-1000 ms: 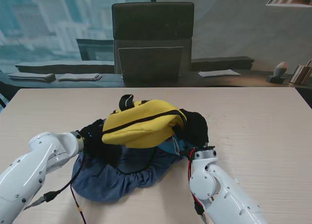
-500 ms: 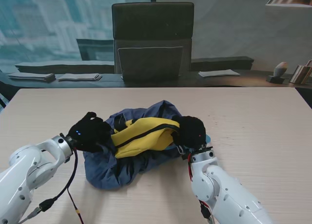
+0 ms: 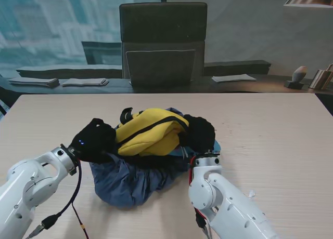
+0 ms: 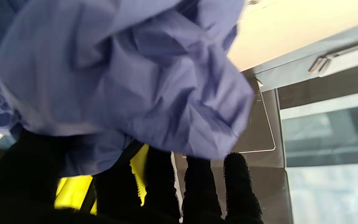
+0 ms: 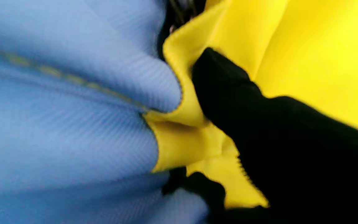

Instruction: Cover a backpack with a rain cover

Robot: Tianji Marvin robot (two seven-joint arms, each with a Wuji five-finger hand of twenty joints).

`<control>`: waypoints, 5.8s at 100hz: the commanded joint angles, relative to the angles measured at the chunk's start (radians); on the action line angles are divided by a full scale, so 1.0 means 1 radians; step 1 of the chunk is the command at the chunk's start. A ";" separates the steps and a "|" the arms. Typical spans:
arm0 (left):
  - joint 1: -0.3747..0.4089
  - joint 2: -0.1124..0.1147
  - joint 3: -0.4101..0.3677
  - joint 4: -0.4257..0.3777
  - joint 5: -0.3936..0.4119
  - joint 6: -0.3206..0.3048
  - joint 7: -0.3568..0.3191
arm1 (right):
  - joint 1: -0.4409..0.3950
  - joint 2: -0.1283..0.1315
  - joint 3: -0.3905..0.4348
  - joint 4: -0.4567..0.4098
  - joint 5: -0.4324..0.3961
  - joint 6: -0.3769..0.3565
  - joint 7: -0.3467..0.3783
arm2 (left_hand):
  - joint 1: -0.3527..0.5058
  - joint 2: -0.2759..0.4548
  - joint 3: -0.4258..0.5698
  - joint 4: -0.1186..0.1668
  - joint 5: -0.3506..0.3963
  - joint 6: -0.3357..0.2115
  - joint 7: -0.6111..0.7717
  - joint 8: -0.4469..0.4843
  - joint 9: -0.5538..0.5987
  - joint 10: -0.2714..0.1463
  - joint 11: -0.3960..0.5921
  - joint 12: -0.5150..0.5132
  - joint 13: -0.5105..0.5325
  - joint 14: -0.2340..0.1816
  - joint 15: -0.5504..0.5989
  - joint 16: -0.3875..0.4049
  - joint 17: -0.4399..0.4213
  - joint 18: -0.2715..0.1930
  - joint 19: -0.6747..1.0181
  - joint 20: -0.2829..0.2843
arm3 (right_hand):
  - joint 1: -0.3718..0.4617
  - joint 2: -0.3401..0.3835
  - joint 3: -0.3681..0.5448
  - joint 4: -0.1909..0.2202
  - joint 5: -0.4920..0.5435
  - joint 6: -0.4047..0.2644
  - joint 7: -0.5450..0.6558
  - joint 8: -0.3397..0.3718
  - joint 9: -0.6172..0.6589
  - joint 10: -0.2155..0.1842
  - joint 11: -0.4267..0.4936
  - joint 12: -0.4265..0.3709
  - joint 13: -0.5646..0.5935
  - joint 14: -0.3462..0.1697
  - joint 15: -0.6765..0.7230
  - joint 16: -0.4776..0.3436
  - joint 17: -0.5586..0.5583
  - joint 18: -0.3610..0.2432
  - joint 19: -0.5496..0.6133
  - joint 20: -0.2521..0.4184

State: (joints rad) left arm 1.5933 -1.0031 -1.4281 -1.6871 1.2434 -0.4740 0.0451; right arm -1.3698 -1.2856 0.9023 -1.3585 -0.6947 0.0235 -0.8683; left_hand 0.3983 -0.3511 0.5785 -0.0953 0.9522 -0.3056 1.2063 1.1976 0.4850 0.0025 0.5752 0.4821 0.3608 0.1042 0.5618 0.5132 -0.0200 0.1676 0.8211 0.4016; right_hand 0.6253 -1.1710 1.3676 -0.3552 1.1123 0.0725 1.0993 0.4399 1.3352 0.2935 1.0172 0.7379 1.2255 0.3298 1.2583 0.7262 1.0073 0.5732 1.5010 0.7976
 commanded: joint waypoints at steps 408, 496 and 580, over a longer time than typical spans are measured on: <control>-0.150 -0.002 0.457 0.026 -0.181 0.322 -0.374 | -0.065 0.162 0.134 -0.052 -0.252 -0.023 0.438 | -0.011 -0.325 0.003 -0.059 -0.816 0.435 -1.226 -1.094 -0.396 0.161 -0.593 -0.371 -0.346 0.062 -0.566 -0.362 -0.051 0.116 -0.824 -0.228 | -0.293 0.606 -0.496 0.282 -0.548 -0.187 -0.333 0.092 -0.795 -0.128 -0.087 -0.288 -0.677 -0.218 -0.353 -0.200 -0.997 -0.381 -0.210 -0.128; -0.023 -0.082 0.322 0.081 -0.288 0.451 0.124 | 0.025 0.158 0.069 0.007 -0.207 0.023 0.514 | 0.769 0.233 -0.509 0.031 -0.719 0.221 0.017 -0.391 0.150 0.086 0.033 -0.030 0.190 0.134 -0.068 -0.105 0.068 0.086 -0.070 -0.017 | -0.262 0.573 -0.177 0.247 -0.524 -0.296 -0.436 -0.058 -0.777 -0.158 -0.179 -0.326 -0.699 -0.247 -0.476 -0.256 -1.001 -0.405 -0.261 -0.190; 0.011 -0.124 0.257 0.055 -0.428 0.448 0.240 | 0.331 0.007 -0.370 0.398 0.005 0.277 0.476 | 0.836 0.252 -0.557 0.034 -0.761 0.301 0.016 -0.293 0.118 0.170 0.053 -0.040 0.233 0.190 -0.070 -0.166 0.227 0.060 -0.025 -0.001 | -0.240 0.441 -0.244 0.190 -0.691 -0.493 -0.391 -0.116 -0.985 -0.246 -0.114 -0.311 -0.829 -0.332 -0.449 -0.236 -1.054 -0.481 -0.242 -0.198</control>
State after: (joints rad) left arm 1.5999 -1.1191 -1.1636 -1.6159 0.8161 -0.0164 0.2892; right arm -1.0554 -1.2544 0.5494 -0.9767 -0.6950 0.2888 -0.4120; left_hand 1.1534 -0.2251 0.0219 -0.0900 0.1986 0.0014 1.1000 0.8442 0.6088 0.1602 0.6056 0.4442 0.5743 0.2883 0.4991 0.3587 0.2040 0.2578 0.7588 0.3850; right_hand 0.3622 -0.7072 1.1014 -0.1318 0.4088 -0.3927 0.6842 0.3402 0.3678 0.0756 0.8824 0.4131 0.4455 0.0221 0.7924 0.4731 -0.0364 0.1174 1.2468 0.5954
